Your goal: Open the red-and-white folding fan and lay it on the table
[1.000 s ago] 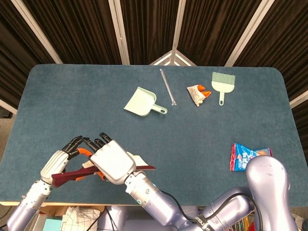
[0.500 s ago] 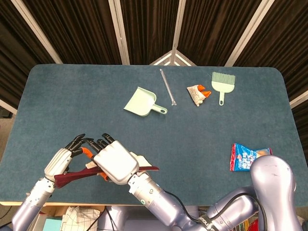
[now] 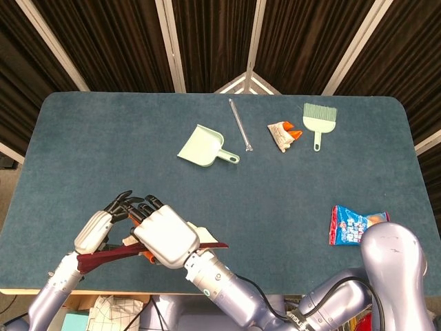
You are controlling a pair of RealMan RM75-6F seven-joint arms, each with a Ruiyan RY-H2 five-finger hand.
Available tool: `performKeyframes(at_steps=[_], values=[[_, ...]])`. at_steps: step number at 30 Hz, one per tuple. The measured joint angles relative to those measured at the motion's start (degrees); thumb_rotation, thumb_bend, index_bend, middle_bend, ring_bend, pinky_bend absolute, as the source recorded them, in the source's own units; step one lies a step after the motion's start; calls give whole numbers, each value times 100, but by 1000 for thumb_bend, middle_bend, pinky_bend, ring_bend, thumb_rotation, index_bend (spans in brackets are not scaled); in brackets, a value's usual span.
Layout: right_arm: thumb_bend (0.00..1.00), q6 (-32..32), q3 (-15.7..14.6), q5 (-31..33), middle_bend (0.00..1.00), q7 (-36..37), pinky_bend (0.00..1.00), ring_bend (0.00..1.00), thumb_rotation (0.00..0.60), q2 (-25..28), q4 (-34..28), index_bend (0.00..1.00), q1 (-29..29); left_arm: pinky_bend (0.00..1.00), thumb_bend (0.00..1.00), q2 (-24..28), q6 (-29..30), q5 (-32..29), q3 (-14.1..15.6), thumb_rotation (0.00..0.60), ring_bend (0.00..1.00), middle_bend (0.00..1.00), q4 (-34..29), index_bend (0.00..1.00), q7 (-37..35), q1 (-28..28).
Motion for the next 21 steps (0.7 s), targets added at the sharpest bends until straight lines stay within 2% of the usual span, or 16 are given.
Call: performKeyframes(at_steps=[9,14,21], values=[[427,47,-47,-44,137,16,181,254,600,32,-55,726,-12,128,376,-266,-152,25,73,600,0,161,102,501,-80,-109],[426,55,-70,-78,137,43,186,254,600,60,-87,726,-29,128,397,-403,-119,20,72,600,0,189,140,574,-152,-130],[427,54,-117,-122,137,124,188,254,600,129,-112,726,-92,128,439,-374,40,2,50,600,0,226,89,624,-136,-111]])
